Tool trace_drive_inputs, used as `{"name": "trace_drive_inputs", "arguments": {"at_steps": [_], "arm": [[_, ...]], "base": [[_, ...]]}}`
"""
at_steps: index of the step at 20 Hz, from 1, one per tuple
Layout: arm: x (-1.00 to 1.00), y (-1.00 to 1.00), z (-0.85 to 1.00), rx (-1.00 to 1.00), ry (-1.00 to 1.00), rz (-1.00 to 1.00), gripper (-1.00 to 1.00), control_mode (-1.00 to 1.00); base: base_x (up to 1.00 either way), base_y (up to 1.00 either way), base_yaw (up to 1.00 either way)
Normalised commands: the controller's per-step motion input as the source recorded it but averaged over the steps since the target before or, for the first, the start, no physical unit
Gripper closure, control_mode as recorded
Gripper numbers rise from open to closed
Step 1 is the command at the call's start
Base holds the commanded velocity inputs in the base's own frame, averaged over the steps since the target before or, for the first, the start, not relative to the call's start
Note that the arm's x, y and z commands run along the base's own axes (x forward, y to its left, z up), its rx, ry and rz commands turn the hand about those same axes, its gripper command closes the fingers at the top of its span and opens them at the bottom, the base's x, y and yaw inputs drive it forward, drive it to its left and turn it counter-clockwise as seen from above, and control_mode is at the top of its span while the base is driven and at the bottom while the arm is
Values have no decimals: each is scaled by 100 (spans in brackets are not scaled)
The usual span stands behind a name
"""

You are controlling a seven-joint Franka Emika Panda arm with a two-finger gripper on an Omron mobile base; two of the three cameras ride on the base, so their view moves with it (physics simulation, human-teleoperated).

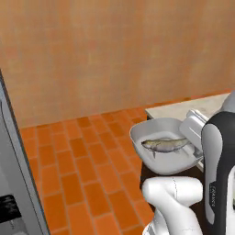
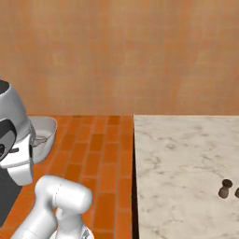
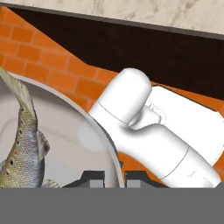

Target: Take the meat container that has the fish and place it on the second highest rack of the freezer. Then take the vegetable container that has the corn and lemon and place it on the highest rack of the freezer.

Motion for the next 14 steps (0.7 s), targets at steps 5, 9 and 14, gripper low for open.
{"name": "trace_drive_inputs", "arguments": {"at_steps": [5,9,14], "arm": [[0,0,0,0,0,0,100,100],[0,0,0,0,0,0,100,100],[0,0,0,0,0,0,100,100]], "base": [[100,-4,3],[100,-11,15],[100,-6,32]]}}
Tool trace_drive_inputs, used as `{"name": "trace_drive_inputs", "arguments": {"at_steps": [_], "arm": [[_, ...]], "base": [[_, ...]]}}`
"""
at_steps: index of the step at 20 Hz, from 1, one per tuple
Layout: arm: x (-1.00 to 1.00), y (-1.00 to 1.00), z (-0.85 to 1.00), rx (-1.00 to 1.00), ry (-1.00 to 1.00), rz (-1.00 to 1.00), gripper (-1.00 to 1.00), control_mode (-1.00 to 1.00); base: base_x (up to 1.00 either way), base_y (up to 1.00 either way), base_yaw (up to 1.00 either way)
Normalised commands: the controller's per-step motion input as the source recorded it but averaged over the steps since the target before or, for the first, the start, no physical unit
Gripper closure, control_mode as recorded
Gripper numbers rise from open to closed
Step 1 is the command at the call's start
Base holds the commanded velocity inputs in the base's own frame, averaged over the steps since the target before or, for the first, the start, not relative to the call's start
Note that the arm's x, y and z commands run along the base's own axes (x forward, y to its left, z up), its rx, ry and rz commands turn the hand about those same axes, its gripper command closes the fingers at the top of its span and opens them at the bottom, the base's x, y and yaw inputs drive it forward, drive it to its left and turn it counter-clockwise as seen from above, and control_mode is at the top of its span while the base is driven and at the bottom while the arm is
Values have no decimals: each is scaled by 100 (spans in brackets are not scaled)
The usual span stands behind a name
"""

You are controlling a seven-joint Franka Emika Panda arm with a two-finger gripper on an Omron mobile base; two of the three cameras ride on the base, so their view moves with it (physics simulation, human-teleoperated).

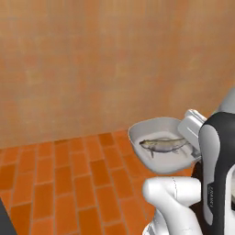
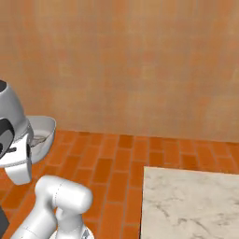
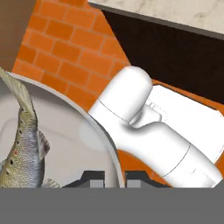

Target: Take the meat container that has the fish and place it on the second highest rack of the freezer. Then take the vegetable container that has the corn and lemon and place it on the highest rack of the freezer.

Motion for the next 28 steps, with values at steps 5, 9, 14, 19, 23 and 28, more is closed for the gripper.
{"name": "trace_drive_inputs", "arguments": {"at_steps": [5,9,14,19,23,28], "arm": [[0,0,0,0,0,0,100,100],[0,0,0,0,0,0,100,100],[0,0,0,0,0,0,100,100],[0,0,0,0,0,0,100,100],[0,0,0,0,0,0,100,100],[0,0,0,0,0,0,100,100]], "base": [[99,0,60],[67,0,78],[20,0,87],[10,0,90],[6,0,87],[6,0,85]]}}
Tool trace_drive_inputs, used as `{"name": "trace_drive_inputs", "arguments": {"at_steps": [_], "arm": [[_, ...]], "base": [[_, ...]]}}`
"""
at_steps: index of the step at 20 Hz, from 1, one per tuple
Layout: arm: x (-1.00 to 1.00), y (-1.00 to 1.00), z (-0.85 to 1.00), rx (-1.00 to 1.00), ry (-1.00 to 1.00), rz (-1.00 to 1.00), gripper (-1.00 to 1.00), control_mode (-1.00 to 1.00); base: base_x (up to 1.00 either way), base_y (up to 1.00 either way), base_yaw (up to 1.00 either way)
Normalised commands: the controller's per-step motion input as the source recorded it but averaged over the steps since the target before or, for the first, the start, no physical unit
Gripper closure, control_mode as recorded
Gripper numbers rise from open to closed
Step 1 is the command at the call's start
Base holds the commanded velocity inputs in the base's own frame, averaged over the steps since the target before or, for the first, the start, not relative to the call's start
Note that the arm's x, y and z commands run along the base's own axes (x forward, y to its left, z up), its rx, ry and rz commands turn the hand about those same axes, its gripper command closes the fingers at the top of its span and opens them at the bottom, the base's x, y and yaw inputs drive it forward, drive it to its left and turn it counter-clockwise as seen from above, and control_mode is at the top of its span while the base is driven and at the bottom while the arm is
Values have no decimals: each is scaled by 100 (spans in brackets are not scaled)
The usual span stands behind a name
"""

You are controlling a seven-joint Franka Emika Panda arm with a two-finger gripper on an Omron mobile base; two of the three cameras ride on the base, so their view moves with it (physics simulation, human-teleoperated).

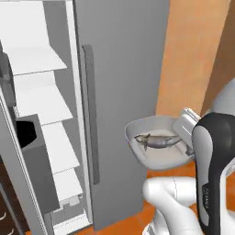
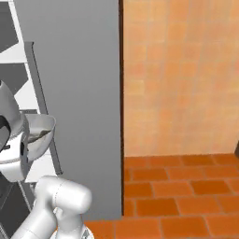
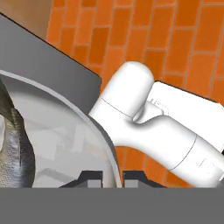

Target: Take the meat container that has the fish and place it on the second highest rack of the freezer. Then take the vegetable container that has the corn and lemon and place it on the highest rack of the freezer.

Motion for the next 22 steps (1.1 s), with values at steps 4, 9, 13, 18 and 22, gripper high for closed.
{"name": "trace_drive_inputs", "arguments": {"at_steps": [4,9,13,18,22], "arm": [[0,0,0,0,0,0,100,100],[0,0,0,0,0,0,100,100],[0,0,0,0,0,0,100,100],[0,0,0,0,0,0,100,100],[0,0,0,0,0,0,100,100]], "base": [[69,0,70],[100,0,48],[48,30,29],[6,59,5],[25,32,-2]]}}
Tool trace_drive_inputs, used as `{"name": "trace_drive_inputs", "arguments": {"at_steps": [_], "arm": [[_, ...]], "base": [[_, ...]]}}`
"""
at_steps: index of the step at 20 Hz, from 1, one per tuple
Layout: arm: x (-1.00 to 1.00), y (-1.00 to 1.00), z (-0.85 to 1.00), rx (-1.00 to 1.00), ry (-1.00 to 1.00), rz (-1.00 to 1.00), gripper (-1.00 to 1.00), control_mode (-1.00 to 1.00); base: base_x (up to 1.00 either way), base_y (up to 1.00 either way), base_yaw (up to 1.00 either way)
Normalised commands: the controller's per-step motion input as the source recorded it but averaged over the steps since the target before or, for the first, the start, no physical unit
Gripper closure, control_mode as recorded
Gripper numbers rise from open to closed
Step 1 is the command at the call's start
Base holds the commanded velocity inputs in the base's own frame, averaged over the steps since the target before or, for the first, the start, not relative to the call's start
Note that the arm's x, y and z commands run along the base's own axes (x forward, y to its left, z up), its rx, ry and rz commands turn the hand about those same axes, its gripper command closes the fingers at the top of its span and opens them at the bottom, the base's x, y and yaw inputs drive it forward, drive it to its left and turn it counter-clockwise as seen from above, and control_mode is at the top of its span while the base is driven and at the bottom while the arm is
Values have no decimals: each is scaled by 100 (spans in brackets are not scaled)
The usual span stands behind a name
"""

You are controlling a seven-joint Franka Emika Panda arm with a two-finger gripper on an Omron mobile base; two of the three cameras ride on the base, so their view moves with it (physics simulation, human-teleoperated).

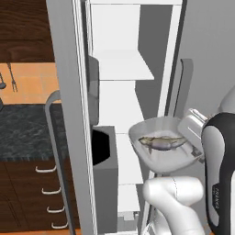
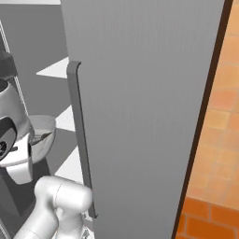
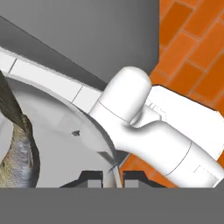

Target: Take the meat container that has the fish and place it on the second highest rack of the freezer. Then take the vegetable container that has the corn and lemon and place it on the highest rack of the freezer.

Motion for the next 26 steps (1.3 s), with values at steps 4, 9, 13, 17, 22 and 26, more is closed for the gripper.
{"name": "trace_drive_inputs", "arguments": {"at_steps": [4,9,13,17,22,26], "arm": [[0,0,10,12,0,-10,100,-100],[51,28,11,9,0,-16,100,-100],[96,33,0,0,-2,-18,100,-100],[97,6,-1,0,-6,-11,100,-100],[100,39,-16,0,-3,-1,100,-100],[79,6,-23,0,-5,0,100,-100]], "base": [[1,0,-3],[0,0,0],[0,0,0],[0,0,0],[0,0,0],[0,0,0]]}}
